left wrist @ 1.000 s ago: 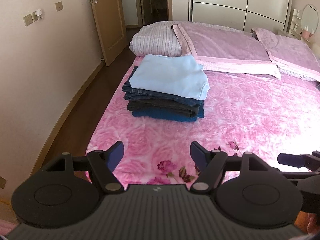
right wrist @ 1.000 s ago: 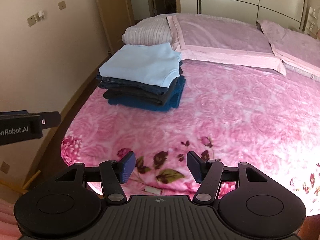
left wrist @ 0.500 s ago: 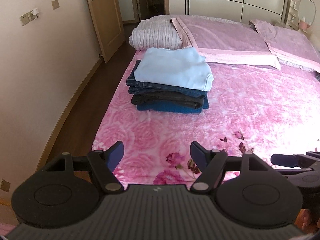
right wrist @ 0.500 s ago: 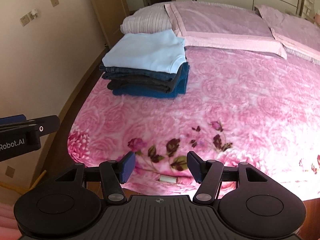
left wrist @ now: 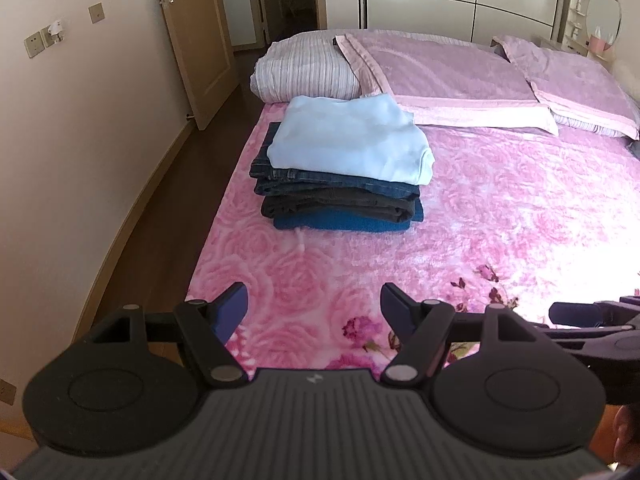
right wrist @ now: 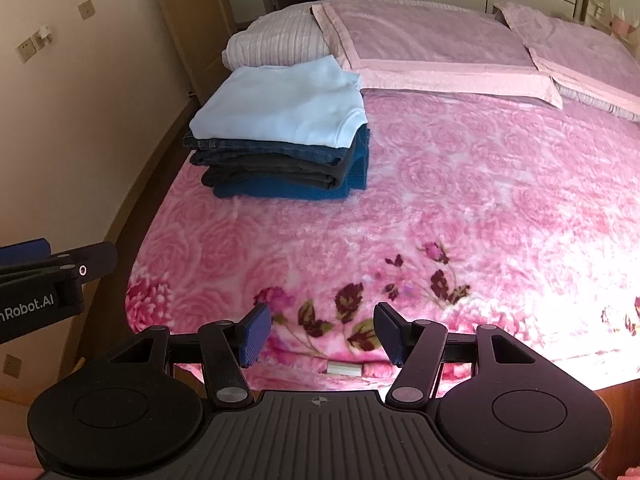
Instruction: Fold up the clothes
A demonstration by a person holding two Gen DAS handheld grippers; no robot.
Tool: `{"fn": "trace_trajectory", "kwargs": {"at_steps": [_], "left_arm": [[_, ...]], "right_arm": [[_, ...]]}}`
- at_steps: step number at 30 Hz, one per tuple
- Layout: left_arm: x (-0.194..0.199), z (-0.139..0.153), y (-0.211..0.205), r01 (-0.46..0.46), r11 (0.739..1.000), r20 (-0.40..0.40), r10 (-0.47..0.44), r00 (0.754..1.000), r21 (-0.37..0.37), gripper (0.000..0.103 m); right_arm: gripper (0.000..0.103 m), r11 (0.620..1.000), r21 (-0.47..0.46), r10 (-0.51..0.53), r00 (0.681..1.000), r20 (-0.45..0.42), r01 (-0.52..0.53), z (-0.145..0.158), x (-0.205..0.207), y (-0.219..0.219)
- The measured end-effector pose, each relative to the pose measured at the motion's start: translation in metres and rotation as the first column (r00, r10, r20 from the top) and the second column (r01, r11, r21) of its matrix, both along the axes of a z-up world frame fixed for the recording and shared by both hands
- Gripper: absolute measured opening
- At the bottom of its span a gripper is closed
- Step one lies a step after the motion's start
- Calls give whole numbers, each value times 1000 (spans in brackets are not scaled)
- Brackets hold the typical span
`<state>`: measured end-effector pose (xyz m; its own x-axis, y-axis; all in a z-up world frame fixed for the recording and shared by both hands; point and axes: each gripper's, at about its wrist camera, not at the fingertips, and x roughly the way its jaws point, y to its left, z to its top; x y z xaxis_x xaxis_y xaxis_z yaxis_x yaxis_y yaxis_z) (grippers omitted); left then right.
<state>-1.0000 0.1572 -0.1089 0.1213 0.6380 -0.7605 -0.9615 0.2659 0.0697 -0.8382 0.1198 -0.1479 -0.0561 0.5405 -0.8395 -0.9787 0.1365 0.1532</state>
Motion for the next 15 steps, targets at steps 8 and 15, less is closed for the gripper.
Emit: {"fn": "trace_trajectory", "kwargs": {"at_steps": [8,15], "left_arm": [[-5,-8,20,20,1000,0,-21,1000,-9,70],[-9,-16,45,40,999,4,-40,999,-34,70]], "right_arm": [[61,1000,-17,-6,1000,3,6,-7,-8,17],[61,999,-35,-16,1000,-7,16,-14,-14,37]]}}
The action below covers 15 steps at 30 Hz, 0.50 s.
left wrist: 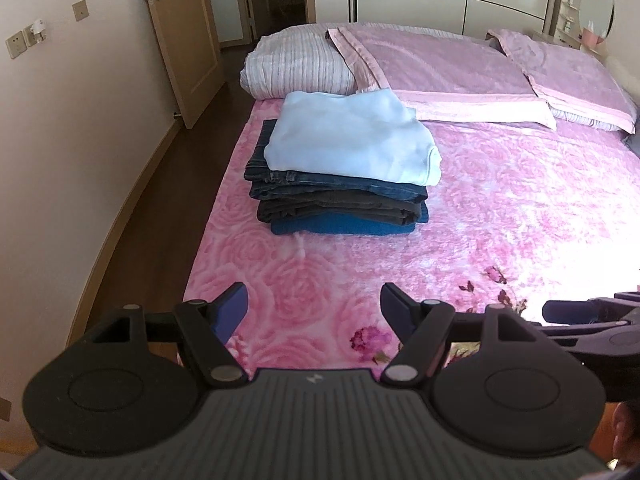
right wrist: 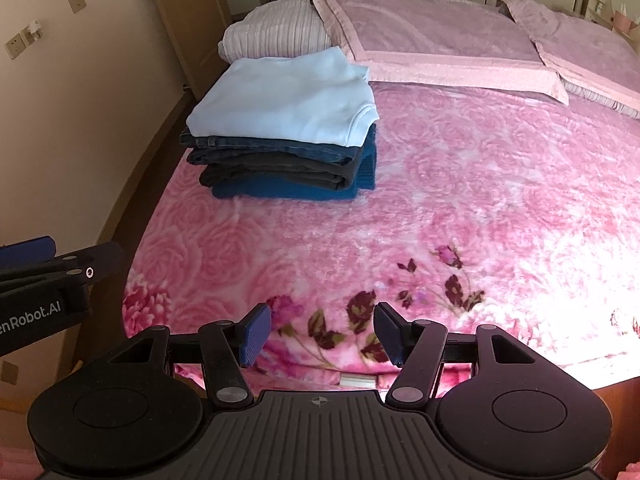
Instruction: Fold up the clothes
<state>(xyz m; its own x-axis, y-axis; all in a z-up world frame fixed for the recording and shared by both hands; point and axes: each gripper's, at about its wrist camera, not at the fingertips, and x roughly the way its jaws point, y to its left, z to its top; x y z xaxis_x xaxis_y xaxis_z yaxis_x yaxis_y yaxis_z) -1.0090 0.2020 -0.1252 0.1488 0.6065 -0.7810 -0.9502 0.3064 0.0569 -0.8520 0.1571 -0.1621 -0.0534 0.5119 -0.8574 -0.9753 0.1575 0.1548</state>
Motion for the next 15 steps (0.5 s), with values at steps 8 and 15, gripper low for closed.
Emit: {"fn": "trace_trajectory", "kwargs": {"at_steps": [8,15], "left_arm": [[-1,-13,22,26,999,-5,-26,1000,-29,70],[0,-25,41,39,998,-3,-39,999,-41,70]], "right_arm": [[61,999,-32,-20,1000,-4,20,-11,-5,20],[61,998,-53,-35,999,-1,35,-22,-7,37]]}}
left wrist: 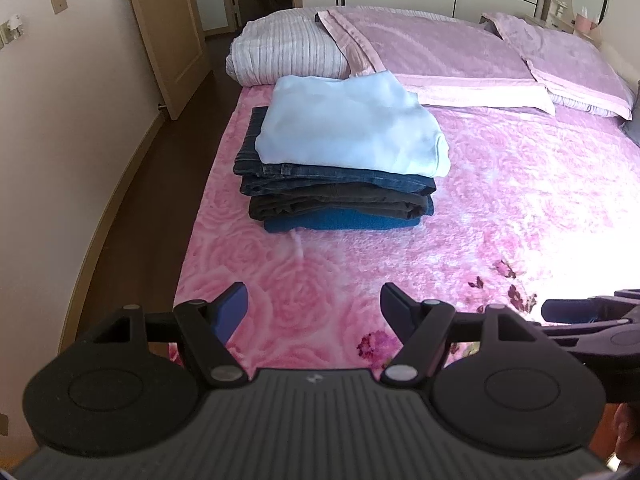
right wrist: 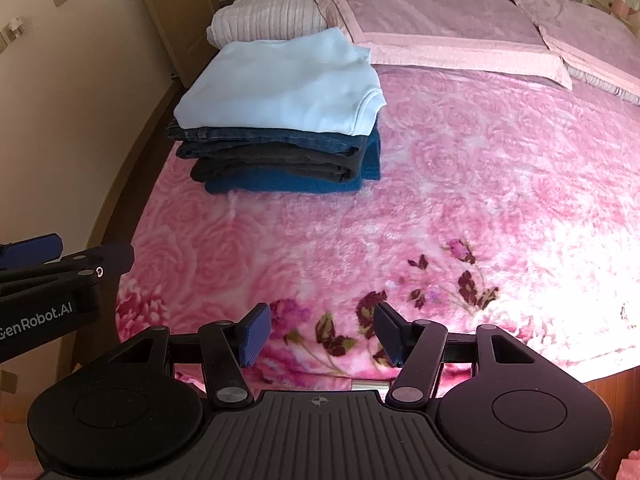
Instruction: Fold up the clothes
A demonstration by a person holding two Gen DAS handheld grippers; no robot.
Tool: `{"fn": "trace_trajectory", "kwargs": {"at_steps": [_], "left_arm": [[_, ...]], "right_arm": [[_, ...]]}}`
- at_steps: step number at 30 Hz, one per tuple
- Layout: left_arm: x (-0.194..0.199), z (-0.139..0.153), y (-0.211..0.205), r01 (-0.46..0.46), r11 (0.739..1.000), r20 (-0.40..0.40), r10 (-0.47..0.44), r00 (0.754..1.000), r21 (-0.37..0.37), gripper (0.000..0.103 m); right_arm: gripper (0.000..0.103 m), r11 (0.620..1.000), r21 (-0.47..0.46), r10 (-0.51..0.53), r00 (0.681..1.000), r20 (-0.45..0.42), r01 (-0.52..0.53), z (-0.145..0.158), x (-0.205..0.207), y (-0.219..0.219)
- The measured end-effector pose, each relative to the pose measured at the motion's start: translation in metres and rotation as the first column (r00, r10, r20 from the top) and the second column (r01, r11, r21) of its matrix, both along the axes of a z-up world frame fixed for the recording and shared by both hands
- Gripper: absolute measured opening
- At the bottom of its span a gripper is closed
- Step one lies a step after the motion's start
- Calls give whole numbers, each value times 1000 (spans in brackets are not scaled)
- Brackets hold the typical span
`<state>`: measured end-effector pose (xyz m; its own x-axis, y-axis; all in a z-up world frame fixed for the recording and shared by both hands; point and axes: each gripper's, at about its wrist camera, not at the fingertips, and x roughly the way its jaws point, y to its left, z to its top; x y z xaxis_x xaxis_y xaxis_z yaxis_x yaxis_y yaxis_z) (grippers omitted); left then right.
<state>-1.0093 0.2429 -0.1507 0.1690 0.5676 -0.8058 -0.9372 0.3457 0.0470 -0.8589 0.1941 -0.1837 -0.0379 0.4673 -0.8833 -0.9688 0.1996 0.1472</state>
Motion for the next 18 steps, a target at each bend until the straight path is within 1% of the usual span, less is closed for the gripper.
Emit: {"fn": "trace_trajectory", "kwargs": {"at_steps": [6,13,18], "left_arm": [[4,-5,15,8,1000,4,-8,1000,-4,70],[4,-3,27,11,1000,14,-11,1000,-5,70],[3,-1,32,-7,1000,9,7,1000,-12,70]], "right_arm": [[61,1000,-5,-9,1000,10,9,-4,3,15],[61,1000,-16,-3,1000,21,3,-3,2,27],[61,1000,-28,4,1000,21,-4,-1,2,32]]}}
